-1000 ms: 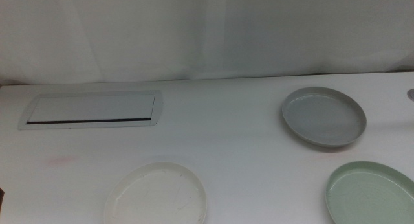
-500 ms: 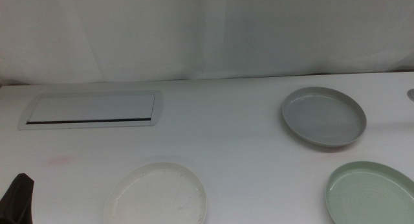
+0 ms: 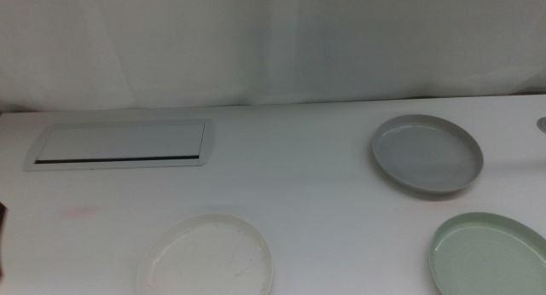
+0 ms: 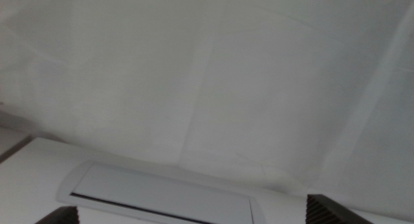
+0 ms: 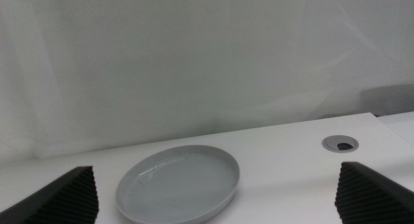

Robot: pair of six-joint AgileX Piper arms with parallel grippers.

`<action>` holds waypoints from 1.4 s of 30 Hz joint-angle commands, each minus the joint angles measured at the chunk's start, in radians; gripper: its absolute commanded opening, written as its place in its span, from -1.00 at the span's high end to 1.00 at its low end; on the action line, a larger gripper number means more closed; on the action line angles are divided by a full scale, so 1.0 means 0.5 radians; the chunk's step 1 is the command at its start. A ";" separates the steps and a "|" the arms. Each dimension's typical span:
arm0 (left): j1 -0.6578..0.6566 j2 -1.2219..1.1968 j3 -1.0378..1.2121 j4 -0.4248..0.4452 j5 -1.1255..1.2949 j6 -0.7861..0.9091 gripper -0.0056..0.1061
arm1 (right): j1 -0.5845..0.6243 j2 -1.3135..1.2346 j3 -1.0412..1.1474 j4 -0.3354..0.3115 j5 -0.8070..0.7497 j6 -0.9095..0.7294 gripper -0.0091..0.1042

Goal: Stack the three bowls on top of each other.

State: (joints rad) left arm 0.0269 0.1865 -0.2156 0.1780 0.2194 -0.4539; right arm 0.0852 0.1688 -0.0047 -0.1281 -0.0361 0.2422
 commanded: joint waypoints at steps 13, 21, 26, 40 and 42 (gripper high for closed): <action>-0.047 0.928 -1.201 -0.617 1.175 0.641 -0.71 | 0.007 -0.008 0.081 -0.015 -0.034 0.002 -0.98; -0.202 1.501 -1.312 -0.632 1.441 0.702 -0.71 | 0.007 -0.008 0.081 -0.015 -0.034 0.002 -0.98; -0.351 1.820 -1.312 -0.617 1.415 0.656 -0.71 | 0.007 -0.008 0.081 -0.012 -0.034 0.002 -0.98; -0.594 2.660 -1.065 -0.426 0.938 0.304 -0.71 | 0.007 -0.008 0.081 -0.015 -0.036 0.002 -0.98; -0.595 2.741 -1.045 -0.420 0.877 0.299 -0.71 | 0.007 -0.008 0.081 -0.015 -0.036 0.002 -0.98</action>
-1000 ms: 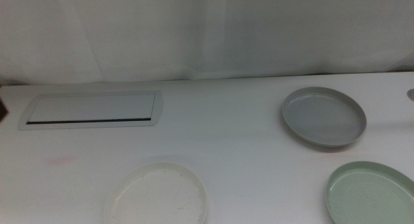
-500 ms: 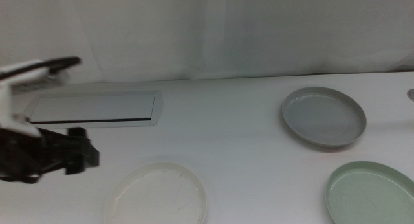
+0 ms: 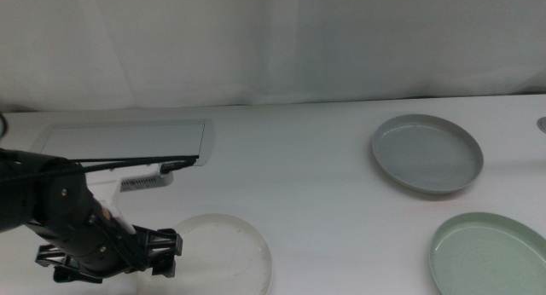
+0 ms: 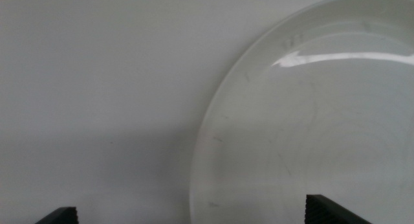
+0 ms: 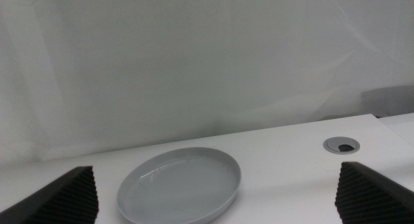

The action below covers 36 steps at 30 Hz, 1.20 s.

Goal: Stack the three bowls on top of each other.

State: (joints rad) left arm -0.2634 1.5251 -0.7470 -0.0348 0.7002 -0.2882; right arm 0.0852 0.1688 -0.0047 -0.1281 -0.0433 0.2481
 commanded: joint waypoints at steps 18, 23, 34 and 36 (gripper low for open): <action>-0.015 0.356 0.022 0.005 -0.169 -0.053 0.59 | 0.007 -0.008 0.081 -0.015 -0.017 -0.010 -0.98; -0.032 0.356 0.022 0.001 -0.232 0.068 0.95 | 0.007 -0.008 0.081 -0.015 -0.014 -0.010 -0.98; -0.041 0.290 -0.385 -0.193 0.080 0.199 0.95 | 0.007 -0.008 0.081 -0.015 -0.014 -0.010 -0.98; -0.080 0.286 -0.517 -0.224 0.145 0.233 0.95 | 0.007 -0.008 0.081 -0.015 -0.014 -0.010 -0.98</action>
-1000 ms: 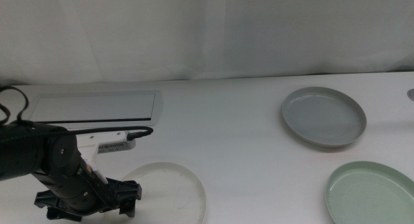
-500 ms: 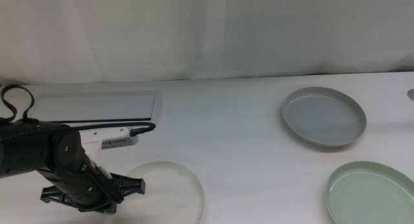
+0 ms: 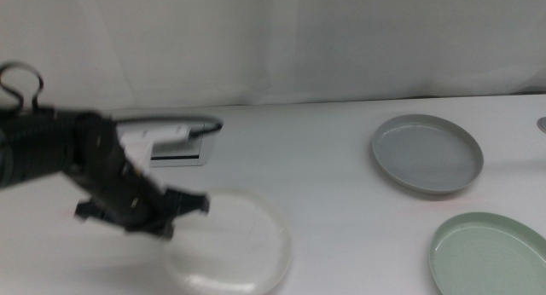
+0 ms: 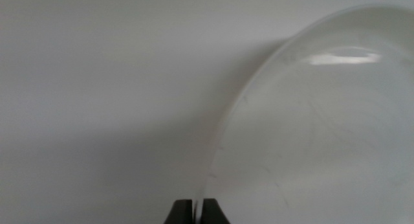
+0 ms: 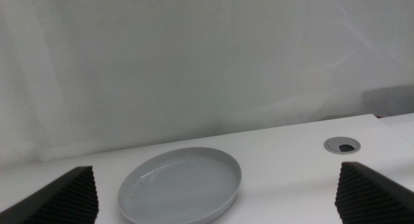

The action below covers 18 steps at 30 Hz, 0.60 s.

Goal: Stack the three bowls on top of each other.

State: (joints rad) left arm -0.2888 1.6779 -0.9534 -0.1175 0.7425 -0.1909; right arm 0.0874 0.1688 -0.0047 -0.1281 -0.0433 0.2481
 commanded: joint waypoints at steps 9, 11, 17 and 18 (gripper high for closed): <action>-0.326 0.116 -0.524 -0.035 0.076 -0.075 0.95 | 0.003 -0.008 0.081 -0.015 -0.014 -0.010 -0.98; -0.363 0.210 -0.591 -0.035 0.065 -0.084 0.95 | 0.003 -0.008 0.081 -0.015 -0.013 -0.010 -0.98; -0.395 0.510 -0.723 -0.041 0.009 -0.126 0.95 | 0.003 -0.008 0.081 -0.015 -0.009 -0.010 -0.98; -0.399 0.536 -0.723 -0.037 -0.005 -0.126 0.95 | 0.003 -0.008 0.081 -0.015 -0.009 -0.010 -0.98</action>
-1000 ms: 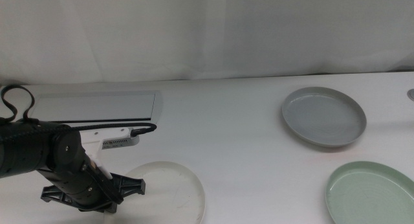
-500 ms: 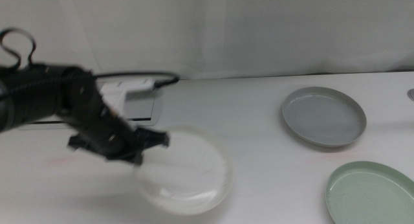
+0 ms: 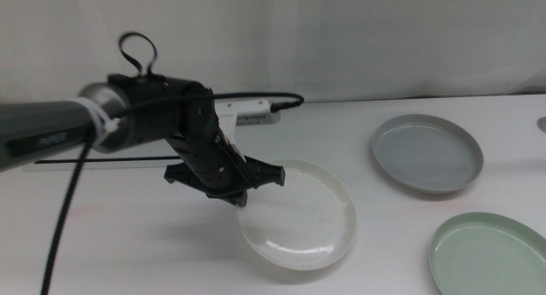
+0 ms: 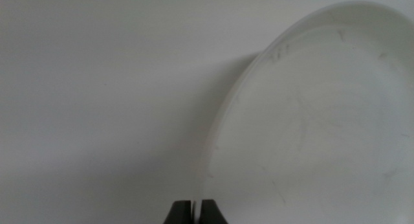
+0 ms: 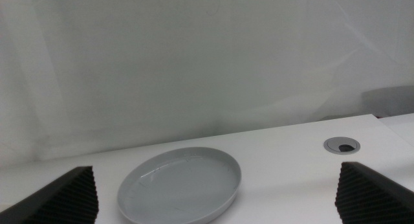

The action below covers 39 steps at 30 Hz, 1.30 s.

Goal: Stack the three bowls on top of each other.

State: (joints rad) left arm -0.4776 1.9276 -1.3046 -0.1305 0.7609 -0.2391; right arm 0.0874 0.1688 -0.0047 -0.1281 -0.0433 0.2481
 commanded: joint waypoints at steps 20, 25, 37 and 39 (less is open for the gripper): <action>-0.022 0.096 -0.021 -0.017 -0.013 0.012 -0.75 | 0.003 -0.008 0.081 -0.019 -0.008 -0.010 -0.98; -0.022 0.072 -0.032 -0.014 -0.008 0.068 -0.74 | 0.003 -0.008 0.081 -0.019 -0.008 -0.010 -0.98; 0.188 -0.458 -0.175 0.421 -0.023 0.059 -0.74 | 0.003 -0.008 0.081 -0.015 -0.008 -0.010 -0.98; 0.307 -0.602 -0.175 0.432 -0.025 0.074 -0.74 | 0.003 -0.008 0.081 -0.015 -0.008 -0.010 -0.98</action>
State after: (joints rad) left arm -0.3670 1.6904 -1.3869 0.0653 0.7529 -0.2022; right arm 0.0874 0.1688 -0.0047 -0.1281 -0.0433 0.2481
